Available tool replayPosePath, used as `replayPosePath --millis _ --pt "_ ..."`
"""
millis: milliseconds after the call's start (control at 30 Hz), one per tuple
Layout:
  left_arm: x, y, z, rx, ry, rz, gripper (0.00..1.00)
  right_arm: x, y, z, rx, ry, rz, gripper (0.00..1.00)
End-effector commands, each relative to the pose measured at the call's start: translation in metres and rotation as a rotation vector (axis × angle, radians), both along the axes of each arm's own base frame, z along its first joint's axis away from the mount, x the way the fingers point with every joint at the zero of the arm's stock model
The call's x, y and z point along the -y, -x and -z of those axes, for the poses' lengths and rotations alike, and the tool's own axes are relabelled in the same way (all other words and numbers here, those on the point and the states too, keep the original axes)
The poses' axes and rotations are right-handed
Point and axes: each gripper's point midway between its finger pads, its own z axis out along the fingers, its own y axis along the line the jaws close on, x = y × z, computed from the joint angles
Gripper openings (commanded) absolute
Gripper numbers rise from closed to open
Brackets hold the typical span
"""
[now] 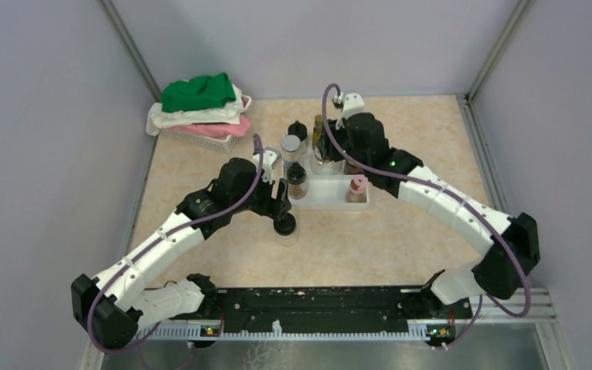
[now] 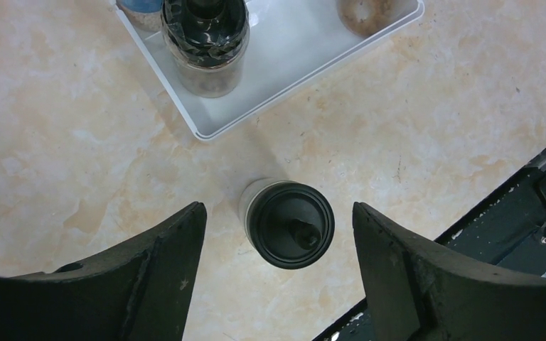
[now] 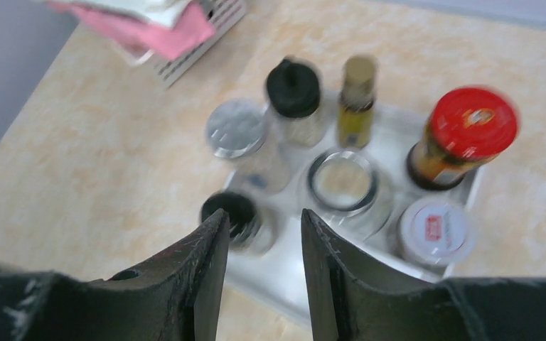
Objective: Organize the condiment bottles
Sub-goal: Adjust the bottle in the storage box, then pick up the bottle from the center of the board.
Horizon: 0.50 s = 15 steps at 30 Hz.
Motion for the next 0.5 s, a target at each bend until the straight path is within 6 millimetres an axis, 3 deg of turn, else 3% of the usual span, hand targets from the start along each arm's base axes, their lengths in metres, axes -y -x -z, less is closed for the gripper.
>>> replayPosePath --millis 0,100,200,267,467 --pt "0.003 -0.005 -0.014 0.07 0.018 0.018 0.83 -0.007 0.075 0.045 -0.134 0.058 -0.075 0.43" --pt "0.005 0.002 -0.014 0.064 0.026 0.056 0.85 0.003 0.11 0.08 -0.208 0.04 -0.078 0.5" --pt "0.002 0.01 -0.011 0.042 0.028 0.06 0.88 0.012 0.132 0.095 -0.24 0.016 -0.077 0.57" --pt "0.0 0.015 -0.003 0.012 0.028 0.056 0.91 0.019 0.141 0.098 -0.244 0.011 -0.066 0.61" --pt "-0.004 0.025 0.03 -0.093 0.033 -0.011 0.93 0.029 0.153 0.096 -0.246 -0.013 -0.061 0.6"
